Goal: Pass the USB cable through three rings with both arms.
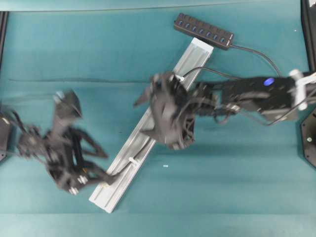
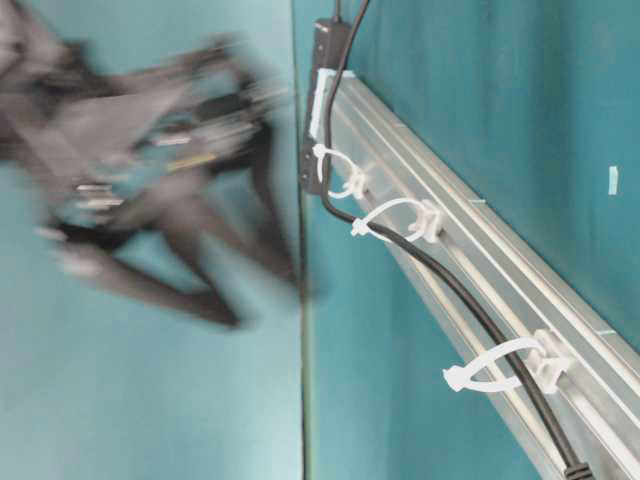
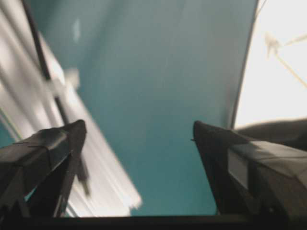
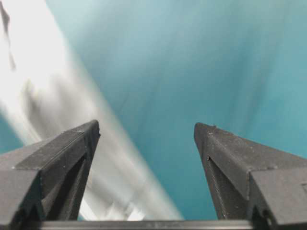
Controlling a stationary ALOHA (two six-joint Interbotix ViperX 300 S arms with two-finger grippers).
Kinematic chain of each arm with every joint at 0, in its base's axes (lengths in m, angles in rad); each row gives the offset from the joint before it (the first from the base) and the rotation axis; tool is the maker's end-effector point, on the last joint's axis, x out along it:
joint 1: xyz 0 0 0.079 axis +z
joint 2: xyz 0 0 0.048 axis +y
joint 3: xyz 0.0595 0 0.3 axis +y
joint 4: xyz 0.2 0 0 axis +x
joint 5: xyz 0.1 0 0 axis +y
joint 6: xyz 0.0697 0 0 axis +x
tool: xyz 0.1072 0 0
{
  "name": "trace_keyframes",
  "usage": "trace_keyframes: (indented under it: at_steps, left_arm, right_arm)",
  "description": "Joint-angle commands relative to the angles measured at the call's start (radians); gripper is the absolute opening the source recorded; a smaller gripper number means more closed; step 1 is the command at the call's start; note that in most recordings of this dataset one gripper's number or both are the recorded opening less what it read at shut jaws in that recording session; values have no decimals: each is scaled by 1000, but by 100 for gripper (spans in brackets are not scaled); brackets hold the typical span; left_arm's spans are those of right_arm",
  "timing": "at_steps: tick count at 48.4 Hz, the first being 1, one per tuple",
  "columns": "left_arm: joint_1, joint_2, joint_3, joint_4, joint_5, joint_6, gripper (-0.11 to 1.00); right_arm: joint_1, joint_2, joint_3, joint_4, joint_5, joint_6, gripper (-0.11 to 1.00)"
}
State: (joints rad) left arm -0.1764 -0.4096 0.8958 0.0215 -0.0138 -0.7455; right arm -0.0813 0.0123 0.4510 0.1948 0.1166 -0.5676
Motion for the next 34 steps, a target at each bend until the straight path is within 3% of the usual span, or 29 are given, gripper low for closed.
trace_keyframes:
  at_steps: [1, 6, 13, 23, 34]
  left_arm:
    - [48, -81, -38, 5, 26, 104, 96]
    - [94, -146, -40, 5, 29, 230, 96]
    - [166, -224, -35, 5, 26, 350, 96]
    - [255, -322, -9, 5, -3, 402, 95]
    - [302, -430, 11, 5, -3, 446, 94]
  right_arm:
    - [-32, -58, -6, 3, -46, 92, 85]
    - [-78, -132, 29, 3, -89, 195, 85]
    - [-123, -225, 100, -3, -164, 227, 85]
    - [-175, -360, 210, -3, -270, 236, 85]
    - [-186, -500, 314, -3, -285, 241, 85]
